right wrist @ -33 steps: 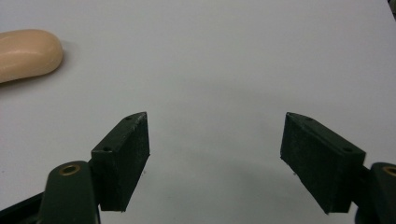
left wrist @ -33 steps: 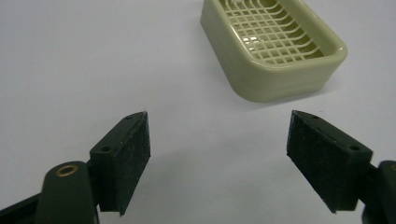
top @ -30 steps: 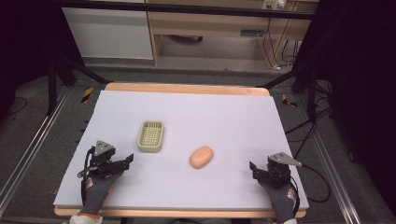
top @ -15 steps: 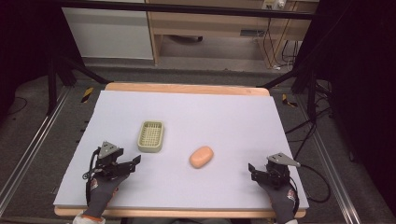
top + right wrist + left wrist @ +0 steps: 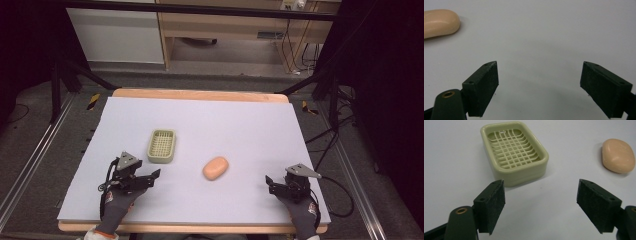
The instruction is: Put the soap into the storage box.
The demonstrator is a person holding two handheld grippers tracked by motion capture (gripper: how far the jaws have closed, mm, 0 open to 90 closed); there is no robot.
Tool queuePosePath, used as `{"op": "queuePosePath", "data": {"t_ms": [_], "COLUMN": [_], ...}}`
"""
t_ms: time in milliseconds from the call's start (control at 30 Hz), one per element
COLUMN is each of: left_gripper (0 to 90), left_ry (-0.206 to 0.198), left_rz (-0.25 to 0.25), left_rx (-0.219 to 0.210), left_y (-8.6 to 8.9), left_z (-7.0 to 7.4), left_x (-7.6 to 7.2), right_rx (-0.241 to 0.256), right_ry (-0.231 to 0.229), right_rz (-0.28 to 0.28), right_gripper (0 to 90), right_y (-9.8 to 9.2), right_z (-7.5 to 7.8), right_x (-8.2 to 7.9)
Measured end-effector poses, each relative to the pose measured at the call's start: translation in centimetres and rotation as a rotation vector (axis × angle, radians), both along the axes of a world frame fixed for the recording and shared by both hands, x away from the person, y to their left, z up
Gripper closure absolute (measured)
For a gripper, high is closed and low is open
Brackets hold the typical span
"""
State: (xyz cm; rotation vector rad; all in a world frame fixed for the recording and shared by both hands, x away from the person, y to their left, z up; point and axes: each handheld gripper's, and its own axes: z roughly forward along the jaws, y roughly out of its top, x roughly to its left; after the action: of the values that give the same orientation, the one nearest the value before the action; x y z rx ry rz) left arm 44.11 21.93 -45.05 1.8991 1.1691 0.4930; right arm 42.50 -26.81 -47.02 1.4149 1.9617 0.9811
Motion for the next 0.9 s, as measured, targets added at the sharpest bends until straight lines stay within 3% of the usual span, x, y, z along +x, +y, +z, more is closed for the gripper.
{"op": "queuePosePath", "data": {"t_ms": [300,567,900], "left_gripper": [21.9,21.9,21.9], "left_ry": [-0.001,-0.002,0.0], "left_rz": [-0.038,-0.089,-0.112], "left_rx": [-0.009,0.02,0.017], "left_y": [-1.3,-2.6,-3.8], "left_z": [0.5,1.1,2.0], "left_x": [0.1,0.6,1.1], "right_rx": [-0.003,-0.014,-0.015], "right_ry": [-0.008,-0.007,-0.018], "right_rz": [-0.006,-0.014,-0.004], "right_gripper": [14.2,13.3,13.1], "right_y": [0.0,0.1,0.1], "right_z": [0.0,0.0,0.1], "right_x": [0.0,0.1,0.0]}}
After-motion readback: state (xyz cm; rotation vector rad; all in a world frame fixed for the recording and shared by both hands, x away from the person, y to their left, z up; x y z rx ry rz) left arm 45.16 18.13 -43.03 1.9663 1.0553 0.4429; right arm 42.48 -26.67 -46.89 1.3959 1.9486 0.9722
